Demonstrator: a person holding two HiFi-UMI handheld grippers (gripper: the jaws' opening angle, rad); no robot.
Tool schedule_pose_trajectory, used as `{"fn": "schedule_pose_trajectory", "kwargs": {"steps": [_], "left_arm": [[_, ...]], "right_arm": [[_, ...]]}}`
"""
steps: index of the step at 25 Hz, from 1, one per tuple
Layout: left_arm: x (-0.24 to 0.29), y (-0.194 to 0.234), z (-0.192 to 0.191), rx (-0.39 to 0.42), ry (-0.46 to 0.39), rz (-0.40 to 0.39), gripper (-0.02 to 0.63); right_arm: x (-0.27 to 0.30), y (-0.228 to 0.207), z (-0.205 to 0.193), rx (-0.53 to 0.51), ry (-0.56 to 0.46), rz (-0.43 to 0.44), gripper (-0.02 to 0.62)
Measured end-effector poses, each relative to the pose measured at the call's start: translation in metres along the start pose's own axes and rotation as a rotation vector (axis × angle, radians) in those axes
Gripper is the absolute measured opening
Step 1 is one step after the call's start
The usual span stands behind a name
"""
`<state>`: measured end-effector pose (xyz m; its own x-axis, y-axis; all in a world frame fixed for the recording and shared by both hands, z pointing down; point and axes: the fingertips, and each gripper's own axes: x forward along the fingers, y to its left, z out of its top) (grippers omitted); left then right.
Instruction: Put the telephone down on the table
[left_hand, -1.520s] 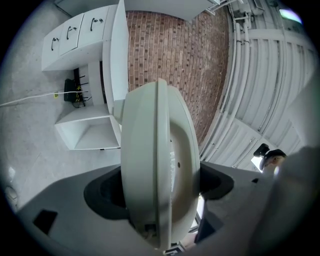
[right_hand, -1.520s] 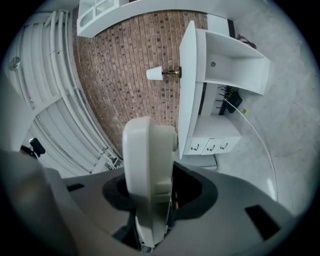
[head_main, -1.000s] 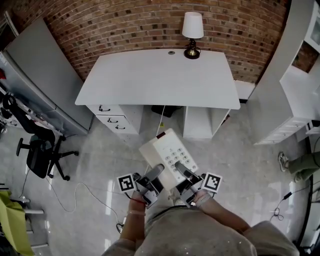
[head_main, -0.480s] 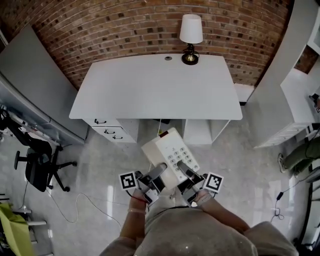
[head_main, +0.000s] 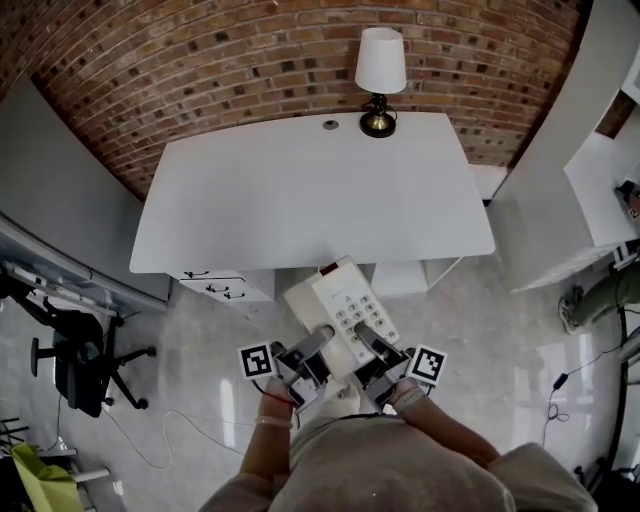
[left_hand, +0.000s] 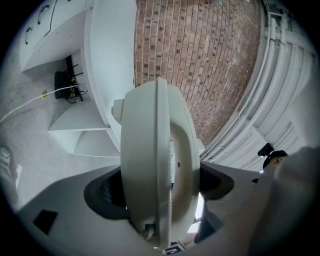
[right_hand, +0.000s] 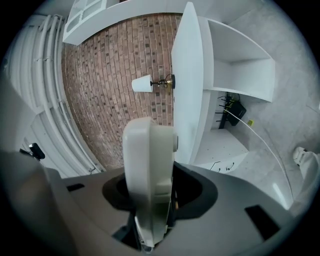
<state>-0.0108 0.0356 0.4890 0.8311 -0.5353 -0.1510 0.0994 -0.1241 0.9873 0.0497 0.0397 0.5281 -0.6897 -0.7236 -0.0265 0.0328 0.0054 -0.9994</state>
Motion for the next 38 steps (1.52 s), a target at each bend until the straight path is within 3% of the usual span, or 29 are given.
{"fn": "schedule_pose_trajectory", "kwargs": {"steps": [14, 26, 38], "left_arm": [[0.002, 0.022, 0.086, -0.044, 0.06, -0.004, 0.399], [0.0, 0.039, 0.101, -0.085, 0.058, 0.004, 0.399], [0.013, 0.038, 0.163, -0.08, -0.024, 0.006, 0.399]], "right_arm": [[0.079, -0.017, 0.019, -0.012, -0.062, -0.028, 0.169], [0.094, -0.031, 0.021, 0.012, -0.076, -0.068, 0.169], [0.153, -0.03, 0.048, 0.01, 0.001, -0.091, 0.168]]}}
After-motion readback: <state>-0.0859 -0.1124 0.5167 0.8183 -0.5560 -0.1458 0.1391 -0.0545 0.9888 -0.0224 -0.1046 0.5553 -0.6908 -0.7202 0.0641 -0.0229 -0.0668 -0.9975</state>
